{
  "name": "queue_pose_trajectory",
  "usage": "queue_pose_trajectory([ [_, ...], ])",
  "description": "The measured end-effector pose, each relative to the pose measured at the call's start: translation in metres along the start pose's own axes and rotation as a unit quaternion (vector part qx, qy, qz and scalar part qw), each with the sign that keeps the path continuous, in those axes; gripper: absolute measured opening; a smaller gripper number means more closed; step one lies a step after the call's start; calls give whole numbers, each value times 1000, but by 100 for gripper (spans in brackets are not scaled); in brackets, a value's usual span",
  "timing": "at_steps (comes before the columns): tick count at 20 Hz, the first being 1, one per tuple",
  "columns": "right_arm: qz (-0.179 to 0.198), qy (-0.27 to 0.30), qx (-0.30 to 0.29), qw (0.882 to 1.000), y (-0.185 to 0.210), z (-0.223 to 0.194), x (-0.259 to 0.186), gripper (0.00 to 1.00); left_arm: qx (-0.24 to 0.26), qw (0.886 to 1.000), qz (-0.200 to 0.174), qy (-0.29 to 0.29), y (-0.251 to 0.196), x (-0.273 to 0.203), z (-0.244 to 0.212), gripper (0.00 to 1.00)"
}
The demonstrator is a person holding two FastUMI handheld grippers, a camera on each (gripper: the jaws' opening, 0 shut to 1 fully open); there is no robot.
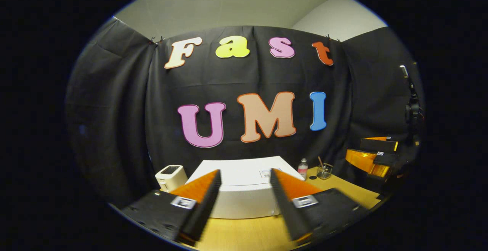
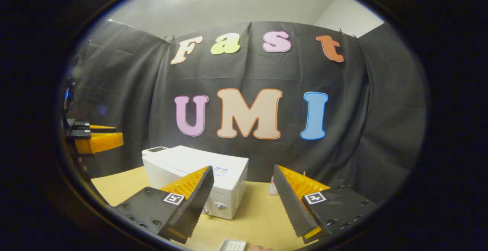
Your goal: Open the microwave oven with the left hand, put the food in, and close the microwave oven.
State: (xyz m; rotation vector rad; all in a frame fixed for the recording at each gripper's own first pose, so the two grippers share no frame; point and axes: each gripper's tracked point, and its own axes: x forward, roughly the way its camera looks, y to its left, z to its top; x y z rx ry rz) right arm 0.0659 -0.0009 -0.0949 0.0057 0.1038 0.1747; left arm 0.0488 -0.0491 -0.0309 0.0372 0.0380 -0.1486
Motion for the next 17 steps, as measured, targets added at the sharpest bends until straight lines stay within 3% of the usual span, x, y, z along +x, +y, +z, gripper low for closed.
queue_pose_trajectory([
  [1, 0, 0, -2, 1000, 1, -1, -1, 96, 1, 1000, 6, -1, 4, -8, 2, 98],
  [2, 2, 1, -2, 1000, 3, -2, -2, 96, 2, 1000, 7, 1, 2, -15, 2, 95],
  [17, 0, 8, 2, 1000, 14, -6, -7, 97, -12, 1000, -11, 16, -1, -13, -6, 97],
])
